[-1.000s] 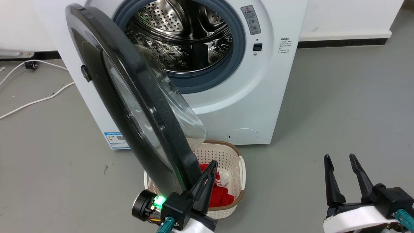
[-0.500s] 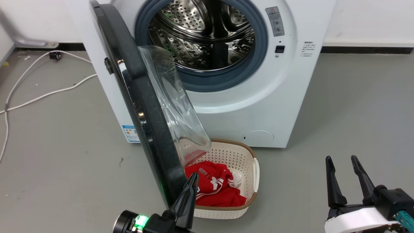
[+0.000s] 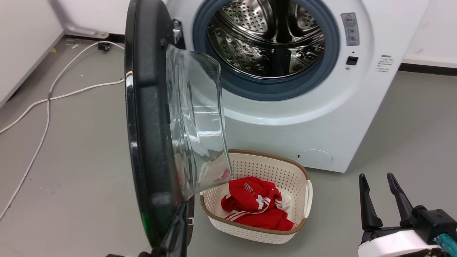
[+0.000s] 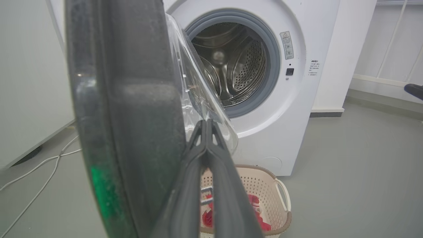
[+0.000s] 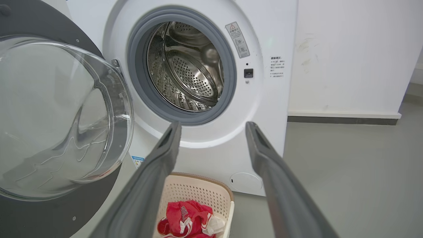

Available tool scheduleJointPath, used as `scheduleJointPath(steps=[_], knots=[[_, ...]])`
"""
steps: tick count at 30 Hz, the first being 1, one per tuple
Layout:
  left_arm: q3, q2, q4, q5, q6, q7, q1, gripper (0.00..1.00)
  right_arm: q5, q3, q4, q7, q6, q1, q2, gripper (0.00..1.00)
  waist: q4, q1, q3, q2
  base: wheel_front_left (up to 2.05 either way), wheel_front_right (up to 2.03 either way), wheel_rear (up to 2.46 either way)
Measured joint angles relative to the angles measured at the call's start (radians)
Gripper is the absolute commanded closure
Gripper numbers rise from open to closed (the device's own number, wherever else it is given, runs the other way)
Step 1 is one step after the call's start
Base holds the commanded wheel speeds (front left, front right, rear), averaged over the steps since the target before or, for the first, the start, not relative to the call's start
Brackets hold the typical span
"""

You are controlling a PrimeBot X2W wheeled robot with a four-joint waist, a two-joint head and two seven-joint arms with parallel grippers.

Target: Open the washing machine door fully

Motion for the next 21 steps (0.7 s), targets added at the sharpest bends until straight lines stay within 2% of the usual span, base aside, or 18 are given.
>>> scheduleJointPath(steps=[10,14,21], knots=[[0.108,0.021,-0.034,-0.001,0.041,0.0,0.037,1.0,0.004,0.002,-0.002,0.001,0.0,0.004,0.0,0.0,0.049,0.0,0.01,0.0,0.0,0.0,0.0],[0.165,0.03,-0.031,-0.008,0.059,0.0,0.038,1.0,0.004,0.009,-0.006,0.005,0.0,0.002,0.0,0.0,0.048,0.0,0.019,0.0,0.0,0.0,0.0],[0.279,0.053,-0.001,-0.035,0.063,0.0,0.001,1.0,0.004,0.016,-0.01,0.013,0.0,-0.006,0.0,0.0,0.034,0.0,0.041,0.0,0.0,0.0,0.0]])
